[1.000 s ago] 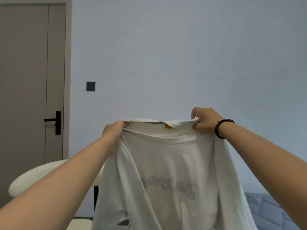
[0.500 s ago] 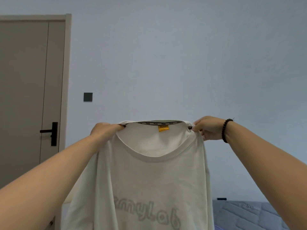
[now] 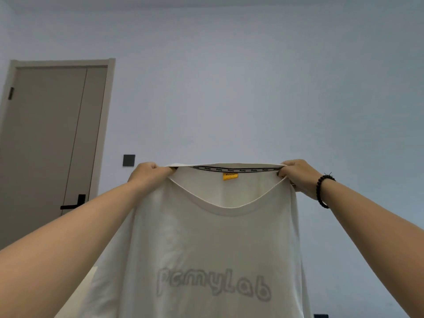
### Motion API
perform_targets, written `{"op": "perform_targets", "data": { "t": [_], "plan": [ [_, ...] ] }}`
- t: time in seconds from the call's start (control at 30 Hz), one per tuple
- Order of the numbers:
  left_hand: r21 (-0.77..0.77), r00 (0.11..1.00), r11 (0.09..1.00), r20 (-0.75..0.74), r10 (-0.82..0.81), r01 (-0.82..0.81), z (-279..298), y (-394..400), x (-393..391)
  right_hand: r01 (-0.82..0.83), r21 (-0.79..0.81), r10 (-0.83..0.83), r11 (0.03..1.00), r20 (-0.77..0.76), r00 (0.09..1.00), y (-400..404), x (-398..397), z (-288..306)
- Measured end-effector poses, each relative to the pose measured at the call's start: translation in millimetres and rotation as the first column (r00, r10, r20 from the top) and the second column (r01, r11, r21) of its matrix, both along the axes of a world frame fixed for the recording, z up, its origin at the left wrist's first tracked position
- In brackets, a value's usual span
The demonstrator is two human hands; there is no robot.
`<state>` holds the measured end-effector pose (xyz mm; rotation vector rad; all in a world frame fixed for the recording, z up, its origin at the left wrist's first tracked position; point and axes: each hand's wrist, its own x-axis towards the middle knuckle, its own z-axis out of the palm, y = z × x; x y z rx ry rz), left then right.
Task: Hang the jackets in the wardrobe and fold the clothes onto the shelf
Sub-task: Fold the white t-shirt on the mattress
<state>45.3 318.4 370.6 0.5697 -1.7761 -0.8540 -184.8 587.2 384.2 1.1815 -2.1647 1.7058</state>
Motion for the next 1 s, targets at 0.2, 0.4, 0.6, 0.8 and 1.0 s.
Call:
{"op": "perform_targets", "data": {
  "t": [0.2, 0.4, 0.6, 0.8, 1.0],
  "plan": [
    [-0.101, 0.992, 0.995, -0.120, -0.029, 0.017, 23, 17, -1, 0.088, -0.211, -0.145, 0.973, -0.270, 0.952, 25, 21, 26],
    [-0.049, 0.909, 0.914, -0.094, -0.405, 0.402, 36, 42, 43, 0.107, -0.192, -0.196, 0.976, -0.542, 0.817, 85, 40, 44],
    [-0.017, 0.760, 0.773, 0.194, -0.620, 0.635, 13, 57, 66, 0.124, 0.030, -0.085, 0.992, -0.569, 0.818, 132, 56, 27],
    [0.041, 0.689, 0.723, 0.273, -0.672, 0.689, -41, 75, 70, 0.034, 0.174, 0.045, 0.984, -0.429, 0.902, 169, 69, -31],
    [0.107, 0.735, 0.786, 0.295, -0.610, 0.609, -120, 72, 54, -0.040, 0.350, 0.126, 0.936, -0.229, 0.965, 170, 59, -109]
  ]
}}
